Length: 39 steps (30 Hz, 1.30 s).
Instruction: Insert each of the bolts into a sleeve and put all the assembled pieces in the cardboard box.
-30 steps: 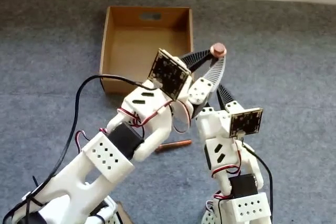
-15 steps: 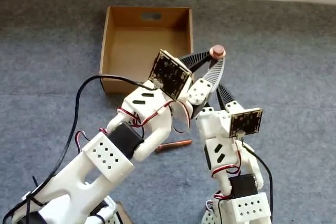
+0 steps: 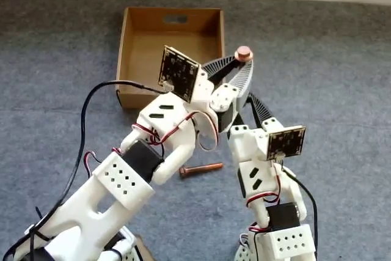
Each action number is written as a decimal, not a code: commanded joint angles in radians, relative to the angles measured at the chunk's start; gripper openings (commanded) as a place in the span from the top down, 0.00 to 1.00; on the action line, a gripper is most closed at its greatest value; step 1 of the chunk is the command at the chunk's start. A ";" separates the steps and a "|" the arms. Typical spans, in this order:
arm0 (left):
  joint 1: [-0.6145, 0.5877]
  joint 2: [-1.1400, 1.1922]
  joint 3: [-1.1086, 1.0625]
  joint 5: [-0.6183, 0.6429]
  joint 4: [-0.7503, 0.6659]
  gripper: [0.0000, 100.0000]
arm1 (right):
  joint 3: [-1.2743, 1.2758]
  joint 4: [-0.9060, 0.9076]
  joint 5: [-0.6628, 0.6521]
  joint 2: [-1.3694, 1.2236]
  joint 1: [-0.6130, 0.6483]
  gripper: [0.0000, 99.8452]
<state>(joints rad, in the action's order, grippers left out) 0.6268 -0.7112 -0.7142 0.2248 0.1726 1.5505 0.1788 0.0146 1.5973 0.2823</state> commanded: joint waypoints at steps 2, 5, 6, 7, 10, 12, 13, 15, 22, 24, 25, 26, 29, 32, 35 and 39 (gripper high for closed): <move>-0.007 -0.031 0.007 0.009 -0.029 0.99 | -0.007 -0.018 -0.008 0.012 -0.007 0.99; -0.007 -0.031 -0.010 0.009 -0.028 0.99 | -0.007 -0.018 -0.008 0.012 -0.008 0.99; -0.007 -0.031 -0.016 0.009 -0.028 0.99 | -0.007 -0.018 -0.008 0.012 -0.008 0.99; -0.007 -0.031 -0.022 0.009 -0.028 0.99 | -0.007 -0.018 -0.008 0.012 -0.008 0.99; -0.007 -0.031 -0.038 0.009 -0.028 0.99 | -0.007 -0.018 -0.008 0.012 -0.008 0.99; -0.007 -0.031 -0.038 0.009 -0.028 0.99 | -0.007 -0.018 -0.008 0.012 -0.008 0.99; -0.007 -0.031 -0.038 0.009 -0.028 0.99 | -0.007 -0.018 -0.008 0.012 -0.008 0.99; -0.005 -0.031 -0.038 0.009 -0.028 0.99 | -0.007 -0.018 -0.008 0.012 -0.008 0.99; -0.005 -0.031 -0.053 0.009 -0.028 0.99 | -0.007 -0.018 -0.008 0.012 -0.007 0.99; -0.005 -0.031 -0.056 0.009 -0.028 0.99 | -0.005 -0.018 -0.008 0.012 -0.007 0.99; -0.005 -0.031 -0.056 0.009 -0.026 0.99 | -0.005 -0.018 -0.008 0.012 -0.007 0.99; -0.005 -0.031 -0.056 0.009 -0.025 0.99 | -0.005 -0.018 -0.008 0.012 -0.007 0.99; -0.005 -0.031 -0.056 0.005 -0.025 0.99 | -0.005 -0.018 -0.008 0.012 -0.007 0.99; 0.004 -0.031 -0.056 -0.074 -0.025 0.99 | -0.005 -0.018 -0.008 0.012 -0.008 0.99; 0.025 -0.031 -0.058 -0.155 -0.025 0.99 | -0.005 -0.018 -0.008 0.012 -0.008 0.99; 0.031 -0.031 -0.068 -0.169 -0.028 0.99 | -0.005 -0.018 -0.008 0.012 -0.010 0.99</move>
<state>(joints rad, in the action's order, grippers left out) 0.6467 -0.7112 -0.7864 0.0713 0.1680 1.5520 0.1788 0.0130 1.5973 0.2839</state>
